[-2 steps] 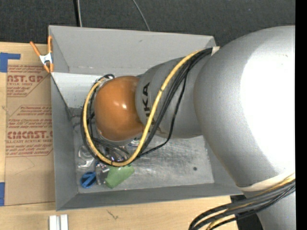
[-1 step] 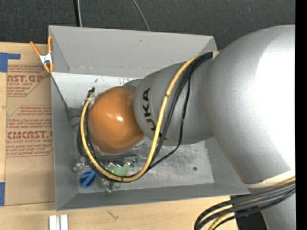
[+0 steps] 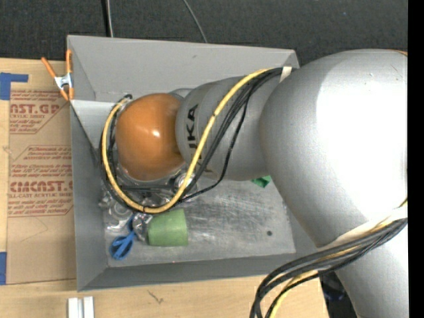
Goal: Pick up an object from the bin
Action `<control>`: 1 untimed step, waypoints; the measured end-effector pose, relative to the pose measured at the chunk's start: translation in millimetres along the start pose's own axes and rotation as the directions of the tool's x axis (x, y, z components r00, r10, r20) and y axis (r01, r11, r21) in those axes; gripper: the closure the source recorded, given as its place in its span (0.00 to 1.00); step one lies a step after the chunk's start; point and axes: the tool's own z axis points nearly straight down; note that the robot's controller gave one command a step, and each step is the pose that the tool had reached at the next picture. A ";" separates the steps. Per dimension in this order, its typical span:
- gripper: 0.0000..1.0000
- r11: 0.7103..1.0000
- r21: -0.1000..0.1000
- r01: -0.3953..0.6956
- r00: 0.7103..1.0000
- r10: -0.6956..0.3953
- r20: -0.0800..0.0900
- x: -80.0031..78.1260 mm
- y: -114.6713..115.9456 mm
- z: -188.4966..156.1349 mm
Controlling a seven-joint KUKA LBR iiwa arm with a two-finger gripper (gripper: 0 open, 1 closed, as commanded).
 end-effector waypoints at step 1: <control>0.00 0.971 0.010 0.241 0.970 -0.241 0.014 34.9 35.4 -1.3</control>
Offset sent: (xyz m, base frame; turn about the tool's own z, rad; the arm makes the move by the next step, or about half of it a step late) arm -0.0532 -0.0022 -0.0019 -0.2456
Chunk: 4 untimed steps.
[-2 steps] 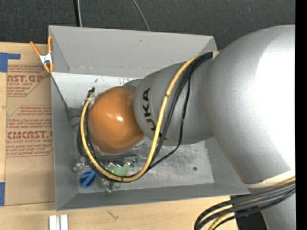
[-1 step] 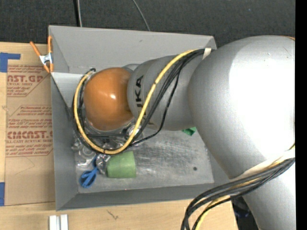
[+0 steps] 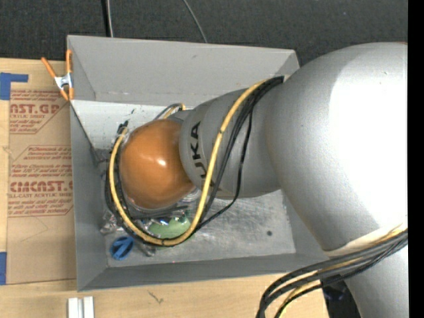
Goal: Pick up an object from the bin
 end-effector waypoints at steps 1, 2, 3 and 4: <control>1.00 1.000 -0.001 0.000 1.000 0.000 0.007 -3.0 0.9 -2.0; 1.00 1.000 -0.007 -0.001 1.000 0.001 -0.008 -3.8 1.1 -12.8; 1.00 1.000 -0.006 -0.001 1.000 0.001 -0.004 -5.8 0.8 -55.7; 1.00 1.000 -0.006 -0.001 1.000 0.001 -0.004 -7.7 0.9 -78.6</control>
Offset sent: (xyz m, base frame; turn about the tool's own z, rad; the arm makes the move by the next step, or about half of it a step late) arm 0.0000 0.0000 0.0000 0.0000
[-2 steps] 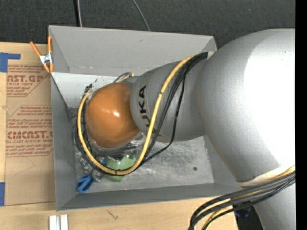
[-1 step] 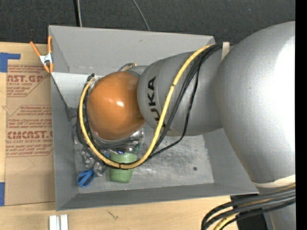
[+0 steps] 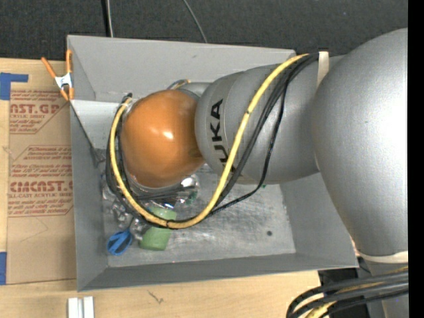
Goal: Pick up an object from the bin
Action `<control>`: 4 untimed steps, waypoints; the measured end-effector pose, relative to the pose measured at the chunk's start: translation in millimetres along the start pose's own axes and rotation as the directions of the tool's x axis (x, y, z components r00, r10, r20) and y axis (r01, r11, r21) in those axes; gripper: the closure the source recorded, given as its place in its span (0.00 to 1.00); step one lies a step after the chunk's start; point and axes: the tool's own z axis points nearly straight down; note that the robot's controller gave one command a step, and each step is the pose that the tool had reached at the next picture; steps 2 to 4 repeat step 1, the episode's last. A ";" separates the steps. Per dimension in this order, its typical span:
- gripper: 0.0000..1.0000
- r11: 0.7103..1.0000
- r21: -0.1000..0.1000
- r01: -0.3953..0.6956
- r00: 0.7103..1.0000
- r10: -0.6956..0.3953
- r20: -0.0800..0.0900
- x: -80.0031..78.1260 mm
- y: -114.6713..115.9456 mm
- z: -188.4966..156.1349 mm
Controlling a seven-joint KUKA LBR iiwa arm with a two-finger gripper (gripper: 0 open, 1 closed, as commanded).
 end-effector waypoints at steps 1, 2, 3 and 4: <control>1.00 1.000 0.000 0.000 1.000 0.000 0.000 -1.3 0.5 -17.3; 1.00 1.000 0.000 0.000 1.000 0.000 0.000 -1.3 0.5 -17.3; 1.00 1.000 0.000 0.000 1.000 0.000 0.000 -1.3 0.5 -17.3; 1.00 1.000 0.000 0.000 1.000 0.000 0.000 -1.3 0.5 -17.3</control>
Offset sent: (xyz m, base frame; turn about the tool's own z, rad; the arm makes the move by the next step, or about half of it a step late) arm -0.0001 -0.0001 0.0165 0.0000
